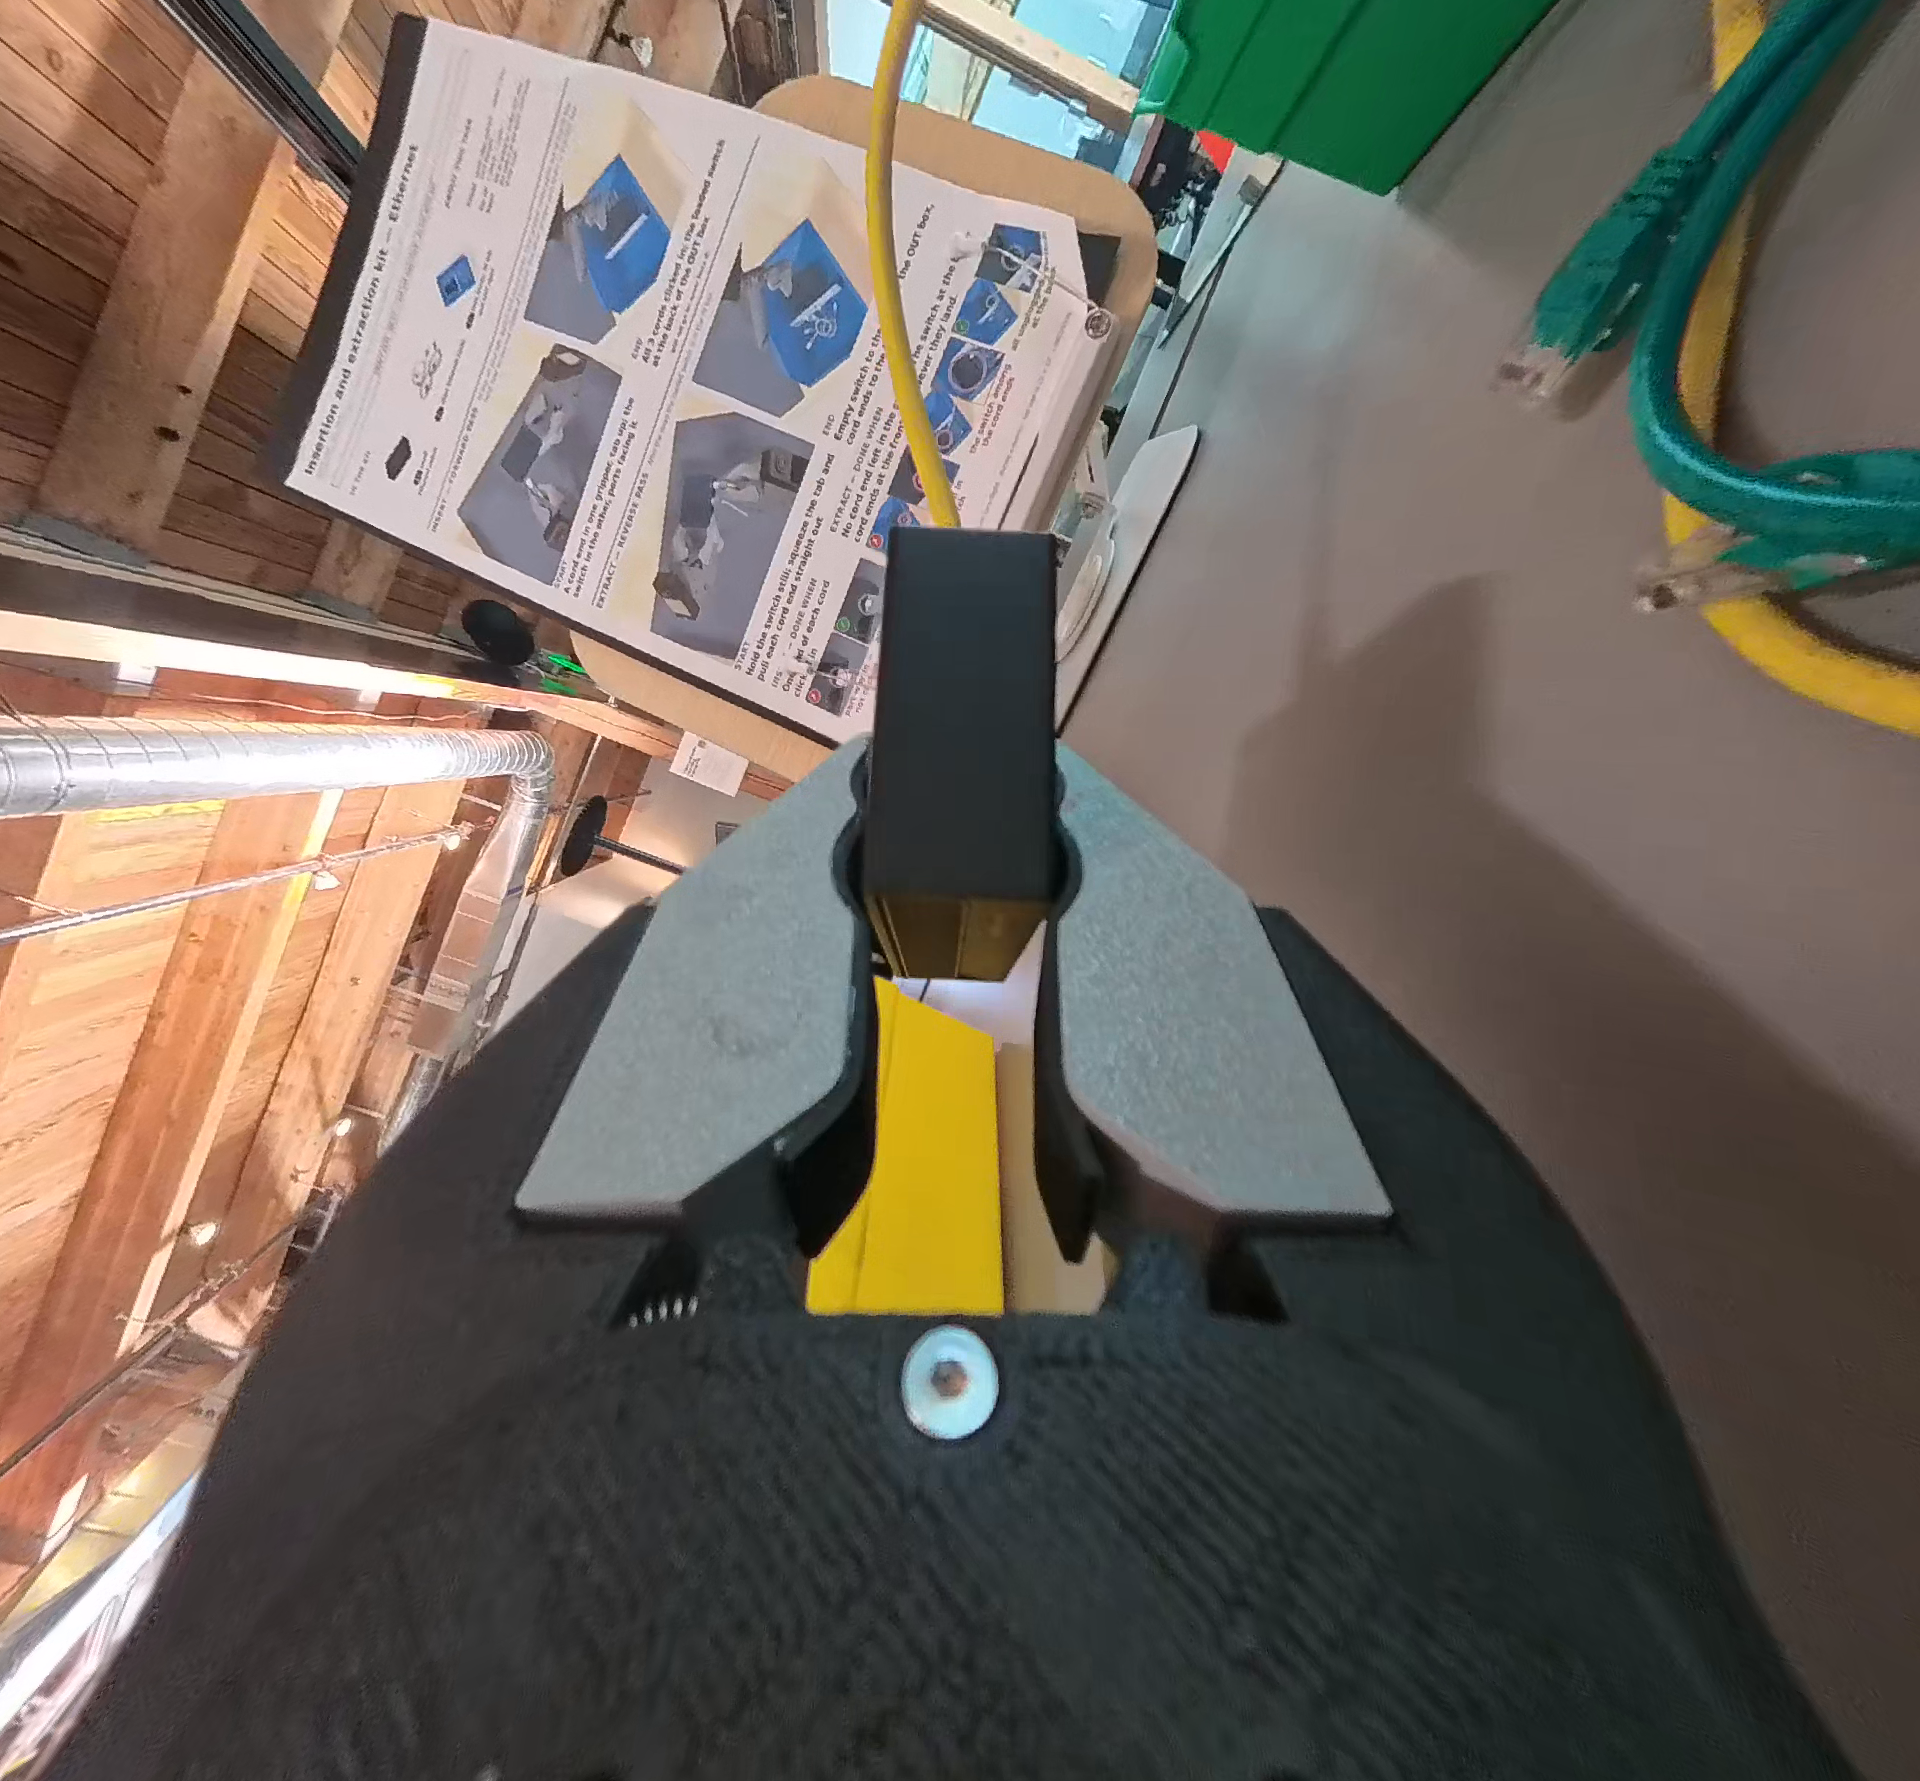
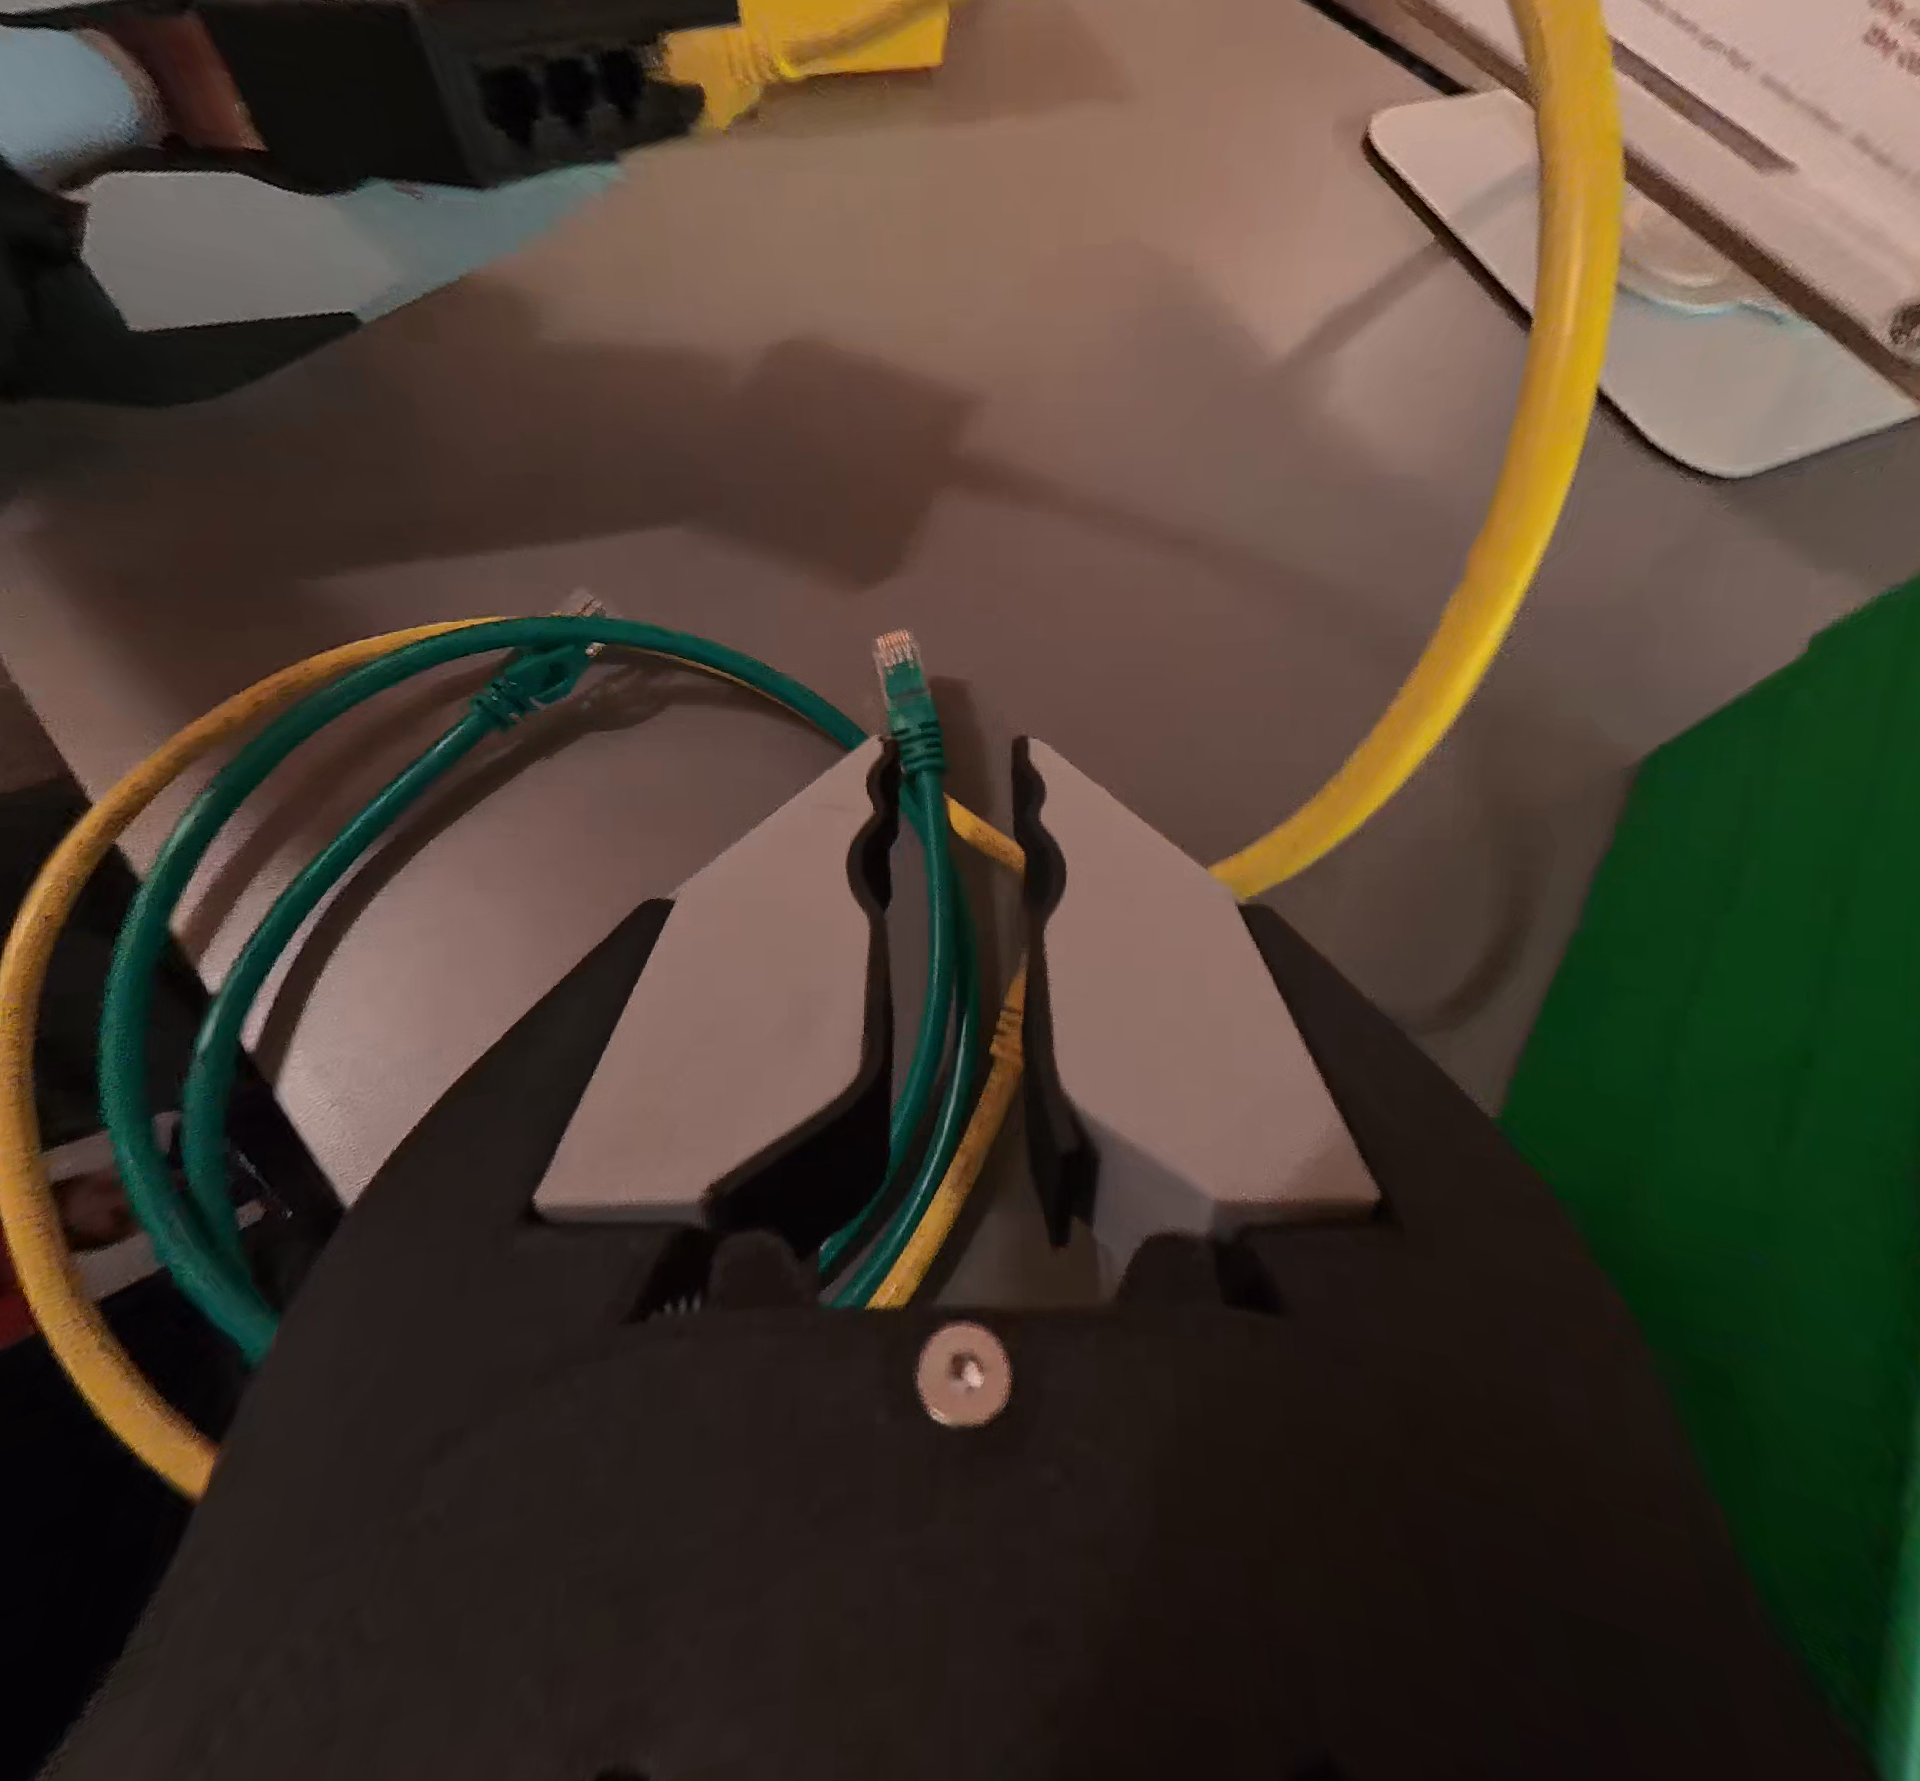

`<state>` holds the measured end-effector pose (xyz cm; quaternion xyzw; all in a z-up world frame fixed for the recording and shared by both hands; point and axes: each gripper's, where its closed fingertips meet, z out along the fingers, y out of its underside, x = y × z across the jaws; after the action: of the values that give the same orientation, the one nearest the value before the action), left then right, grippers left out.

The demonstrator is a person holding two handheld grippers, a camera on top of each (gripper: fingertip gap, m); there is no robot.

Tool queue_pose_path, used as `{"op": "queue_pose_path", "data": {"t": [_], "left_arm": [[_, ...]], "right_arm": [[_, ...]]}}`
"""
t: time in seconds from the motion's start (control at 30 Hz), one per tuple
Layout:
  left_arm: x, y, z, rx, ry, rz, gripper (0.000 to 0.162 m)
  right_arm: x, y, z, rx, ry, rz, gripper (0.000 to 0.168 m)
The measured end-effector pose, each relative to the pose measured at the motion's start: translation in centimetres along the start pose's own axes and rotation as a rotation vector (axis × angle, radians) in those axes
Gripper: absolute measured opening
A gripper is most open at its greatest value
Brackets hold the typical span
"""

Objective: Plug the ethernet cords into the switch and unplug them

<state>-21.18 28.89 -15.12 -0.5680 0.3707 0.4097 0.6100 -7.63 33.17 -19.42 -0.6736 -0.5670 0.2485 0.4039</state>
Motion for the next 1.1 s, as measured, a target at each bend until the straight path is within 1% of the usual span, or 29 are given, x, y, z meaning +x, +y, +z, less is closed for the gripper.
{"op": "queue_pose_path", "data": {"t": [0.07,0.17,0.3,0.37,0.47,0.57,0.67,0.77,0.87,0.97,1.1], "left_arm": [[0.0,-0.1,-0.1,0.003,0.000,0.005,0.027],[0.1,-0.3,-0.1,0.006,-0.003,0.022,0.027],[0.3,-0.4,-0.2,0.008,0.003,0.040,0.027],[0.4,-0.4,-0.1,0.009,0.006,0.036,0.027],[0.3,-0.2,-0.1,0.004,0.005,0.028,0.027],[0.2,-0.1,-0.1,0.003,0.006,0.017,0.027],[0.3,-0.1,-0.1,0.003,0.011,0.016,0.027],[0.4,-0.1,-0.1,0.003,0.016,0.014,0.027],[0.5,-0.1,-0.1,0.005,0.020,0.016,0.027],[0.6,-0.1,0.0,0.004,0.024,0.016,0.027],[0.6,-0.1,0.0,0.002,0.027,0.011,0.027]], "right_arm": [[-0.1,0.7,0.8,0.002,0.002,0.019,0.025],[0.1,1.0,2.2,-0.008,0.044,0.003,0.025],[0.4,1.5,3.8,-0.062,0.069,0.011,0.026],[0.3,1.4,4.2,-0.072,0.053,-0.004,0.022],[0.1,1.5,4.8,-0.097,0.050,-0.070,0.020],[-0.2,1.5,5.3,-0.111,0.061,-0.187,0.021],[-0.3,1.4,5.6,-0.112,0.075,-0.266,0.013],[-0.2,1.3,5.8,-0.109,0.094,-0.316,0.009],[0.4,1.2,5.7,-0.095,0.146,-0.366,0.010],[0.7,0.9,5.6,-0.078,0.204,-0.424,0.019],[0.7,0.9,5.5,-0.073,0.216,-0.440,0.020]]}}
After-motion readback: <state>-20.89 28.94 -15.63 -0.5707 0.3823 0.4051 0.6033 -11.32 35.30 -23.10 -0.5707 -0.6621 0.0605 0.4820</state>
